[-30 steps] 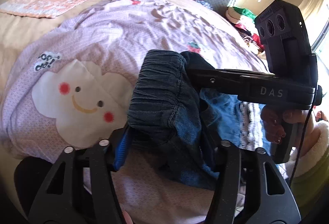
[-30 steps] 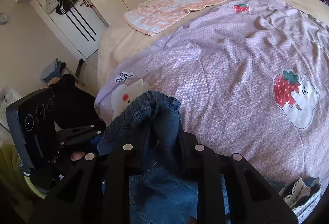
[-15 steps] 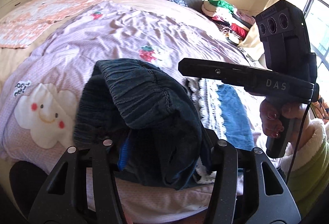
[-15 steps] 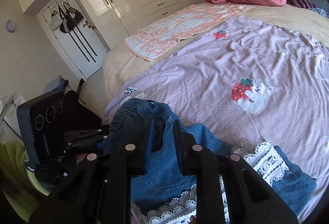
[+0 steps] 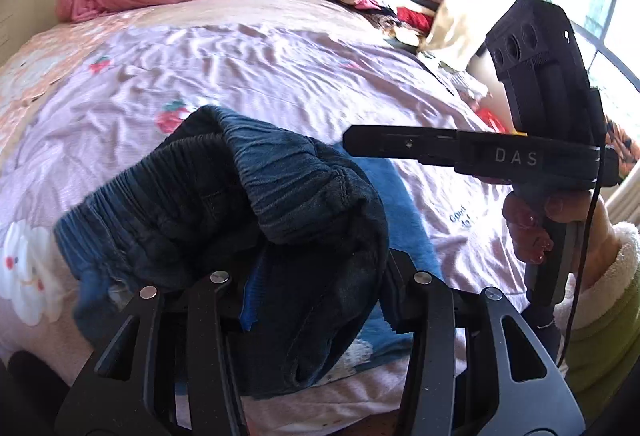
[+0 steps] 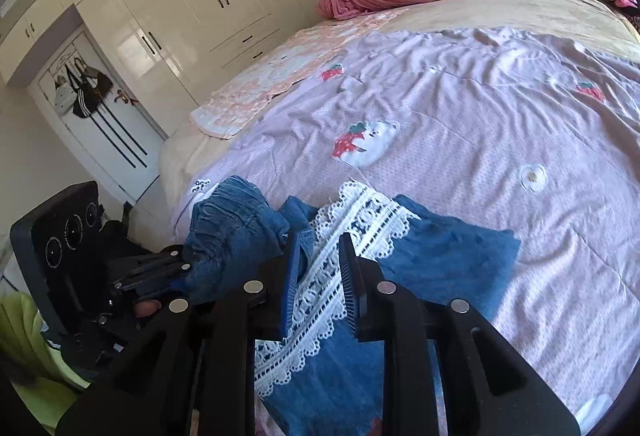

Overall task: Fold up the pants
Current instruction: 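Lift the waistband with both grippers and fold it over onto the lace cuff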

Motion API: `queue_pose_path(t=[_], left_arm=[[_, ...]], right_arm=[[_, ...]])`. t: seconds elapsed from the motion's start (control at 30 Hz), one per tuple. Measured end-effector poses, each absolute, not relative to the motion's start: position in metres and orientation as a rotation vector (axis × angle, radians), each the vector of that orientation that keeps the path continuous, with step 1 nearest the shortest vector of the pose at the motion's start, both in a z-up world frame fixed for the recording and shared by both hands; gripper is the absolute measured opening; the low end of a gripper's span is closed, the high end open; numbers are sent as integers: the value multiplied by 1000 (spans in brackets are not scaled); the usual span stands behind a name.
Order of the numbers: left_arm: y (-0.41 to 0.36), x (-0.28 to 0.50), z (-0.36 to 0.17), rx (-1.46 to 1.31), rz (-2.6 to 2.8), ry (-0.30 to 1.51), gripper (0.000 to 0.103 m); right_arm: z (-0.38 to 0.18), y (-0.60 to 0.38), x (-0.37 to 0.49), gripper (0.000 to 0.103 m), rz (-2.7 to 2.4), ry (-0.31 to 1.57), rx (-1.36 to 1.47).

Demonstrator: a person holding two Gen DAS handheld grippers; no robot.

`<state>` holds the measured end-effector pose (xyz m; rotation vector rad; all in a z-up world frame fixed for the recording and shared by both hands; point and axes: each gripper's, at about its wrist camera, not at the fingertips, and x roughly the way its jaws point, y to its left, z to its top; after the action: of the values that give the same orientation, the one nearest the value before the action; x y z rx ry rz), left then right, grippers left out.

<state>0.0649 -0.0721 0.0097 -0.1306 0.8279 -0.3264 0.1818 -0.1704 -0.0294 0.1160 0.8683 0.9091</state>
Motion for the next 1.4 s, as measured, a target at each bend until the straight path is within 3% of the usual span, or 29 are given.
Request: queue_pose_path(t=[0.03, 0.2, 0.3, 0.47, 0.67, 0.8, 1.07, 1.1, 1.13, 1.17, 1.2, 1.27, 1.4], left_arm=[[-81, 67, 5, -115, -339, 840, 38], [-113, 68, -20, -46, -370, 905, 38], [-121, 66, -28, -61, -413, 935, 57], [-116, 49, -18, -81, -443, 906, 74], [-67, 17, 20, -148, -401, 794, 85], [-24, 2, 33, -111, -238, 741, 89], [10, 29, 4, -195, -215, 791, 89], [11, 32, 0, -200, -222, 796, 88], [11, 35, -3, -209, -233, 804, 76], [11, 38, -5, -221, -244, 812, 62], [10, 42, -8, -233, -259, 818, 55], [9, 47, -11, -252, -281, 834, 25], [1, 47, 0, -263, -294, 802, 21]], right_arm=[[-33, -176, 182, 22, 898, 881, 123], [-43, -199, 183, 51, 842, 901, 172], [-41, -206, 183, 61, 831, 885, 185], [-42, -205, 184, 66, 823, 896, 184], [-32, -182, 175, 77, 891, 879, 138], [-23, -159, 170, 82, 931, 870, 60], [-37, -104, 161, 82, 926, 921, -241], [-41, -100, 161, 80, 911, 919, -273], [-45, -97, 161, 74, 896, 915, -299], [-48, -94, 162, 51, 898, 924, -302], [-51, -93, 164, 36, 910, 935, -283], [-52, -94, 165, 23, 901, 916, -254], [-42, -114, 171, 22, 880, 880, -117]])
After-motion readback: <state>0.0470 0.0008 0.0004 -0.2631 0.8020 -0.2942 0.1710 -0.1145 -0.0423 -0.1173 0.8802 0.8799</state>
